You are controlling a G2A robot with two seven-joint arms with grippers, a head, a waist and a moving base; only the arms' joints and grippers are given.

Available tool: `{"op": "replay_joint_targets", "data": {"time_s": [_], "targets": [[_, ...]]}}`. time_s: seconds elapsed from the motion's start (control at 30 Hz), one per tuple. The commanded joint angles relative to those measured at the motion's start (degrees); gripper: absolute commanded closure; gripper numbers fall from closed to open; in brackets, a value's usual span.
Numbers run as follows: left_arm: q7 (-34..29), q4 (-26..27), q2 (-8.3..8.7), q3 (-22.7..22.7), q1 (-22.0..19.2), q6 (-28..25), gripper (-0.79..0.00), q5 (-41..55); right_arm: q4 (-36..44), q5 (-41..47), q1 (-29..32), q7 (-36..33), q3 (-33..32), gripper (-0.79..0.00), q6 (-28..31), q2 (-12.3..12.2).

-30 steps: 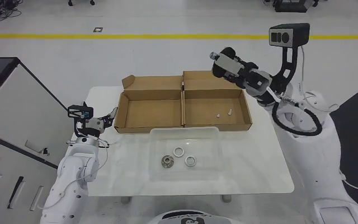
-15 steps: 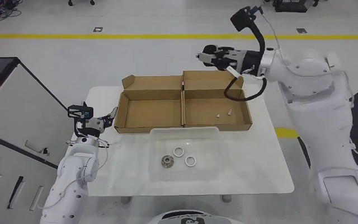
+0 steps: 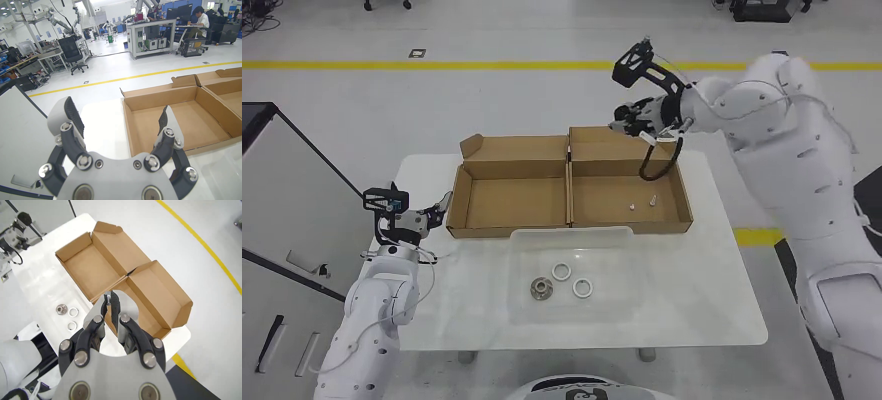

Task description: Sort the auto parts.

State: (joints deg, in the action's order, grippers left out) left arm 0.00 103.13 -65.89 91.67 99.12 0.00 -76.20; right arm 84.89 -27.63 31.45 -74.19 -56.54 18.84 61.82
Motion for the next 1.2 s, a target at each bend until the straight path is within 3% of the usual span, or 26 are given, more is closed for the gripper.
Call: {"op": "replay_joint_targets", "data": {"time_s": [0.0, 0.5, 1.17], "targets": [[0.0, 0.0, 0.0, 0.0, 0.0, 0.0, -0.785, 0.0, -2.5, -0.1, -1.8, -0.7, 1.7, 0.0, 1.4, 0.4], [0.0, 0.0, 0.0, 0.0, 0.0, 0.0, -0.785, 0.0, -22.3, -1.9, -12.1, -1.7, 18.6, 0.0, 9.0, 6.4], [0.0, 0.0, 0.0, 0.0, 0.0, 0.0, -0.785, 0.0, -46.1, -6.1, -12.2, 6.5, 30.8, 0.0, 13.2, 14.4]]}}
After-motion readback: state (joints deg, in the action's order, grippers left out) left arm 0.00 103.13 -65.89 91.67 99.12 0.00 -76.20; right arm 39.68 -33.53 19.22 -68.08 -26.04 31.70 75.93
